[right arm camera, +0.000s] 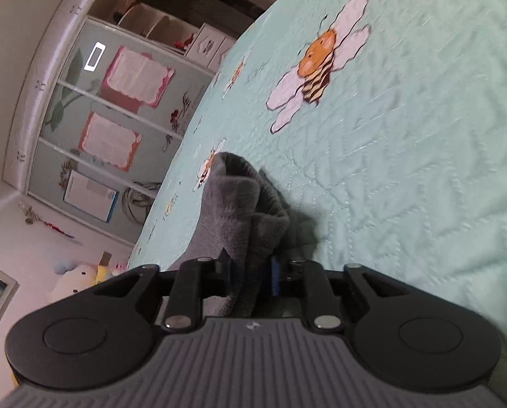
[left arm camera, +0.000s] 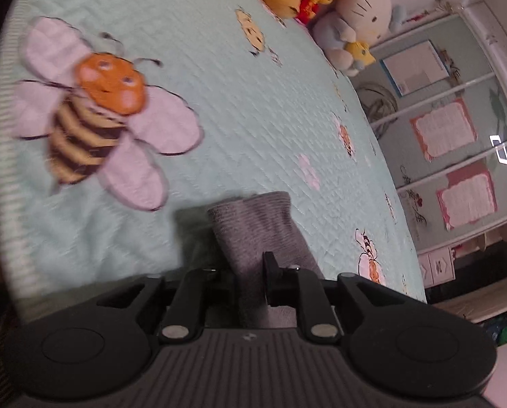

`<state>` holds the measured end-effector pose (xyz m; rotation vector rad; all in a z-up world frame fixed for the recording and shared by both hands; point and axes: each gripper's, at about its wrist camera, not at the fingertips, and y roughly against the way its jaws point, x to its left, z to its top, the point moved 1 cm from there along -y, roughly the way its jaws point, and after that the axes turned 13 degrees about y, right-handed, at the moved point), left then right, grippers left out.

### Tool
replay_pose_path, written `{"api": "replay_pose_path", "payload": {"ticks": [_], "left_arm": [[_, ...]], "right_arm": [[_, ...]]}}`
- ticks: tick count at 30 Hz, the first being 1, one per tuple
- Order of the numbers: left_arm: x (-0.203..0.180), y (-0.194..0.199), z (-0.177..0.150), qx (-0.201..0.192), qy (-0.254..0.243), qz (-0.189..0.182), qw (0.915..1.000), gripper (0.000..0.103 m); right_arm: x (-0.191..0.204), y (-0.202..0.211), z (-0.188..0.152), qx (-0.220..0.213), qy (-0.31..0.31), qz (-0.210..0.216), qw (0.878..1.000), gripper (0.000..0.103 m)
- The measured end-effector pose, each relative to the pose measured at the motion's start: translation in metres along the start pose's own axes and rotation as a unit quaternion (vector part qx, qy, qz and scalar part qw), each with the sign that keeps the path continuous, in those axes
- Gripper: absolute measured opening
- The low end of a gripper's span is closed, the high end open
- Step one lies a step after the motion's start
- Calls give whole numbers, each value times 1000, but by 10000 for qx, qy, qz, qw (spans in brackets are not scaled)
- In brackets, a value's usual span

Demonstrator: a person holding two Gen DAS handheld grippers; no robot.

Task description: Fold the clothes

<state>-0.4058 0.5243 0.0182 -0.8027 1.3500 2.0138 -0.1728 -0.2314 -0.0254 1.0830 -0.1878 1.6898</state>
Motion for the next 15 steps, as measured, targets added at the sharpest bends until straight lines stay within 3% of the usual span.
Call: {"api": "replay_pose_path", "payload": {"ticks": [4,6,8,11,15], "left_arm": [[2,25,-5,-78,-65,1,9999,27],[2,37,-8,-117,-98,1,9999,27],[-13,43,-19,-30,-458,-161,9988,27],[-43,48,-40,154,-1136,-472,9923,36],[-81,40,-68,361,-1924,-763,9777,45]], "right_arm": [[15,34,-8,-245,250,-453,9984,30],[31,44,-12,-238,672,-534,9960,30],[41,50,-12,-231,854,-389,9953,30],[46,50,-4,-418,609,-2,9973,30],[42,30,10,-489,435,-238,9976,30]]}}
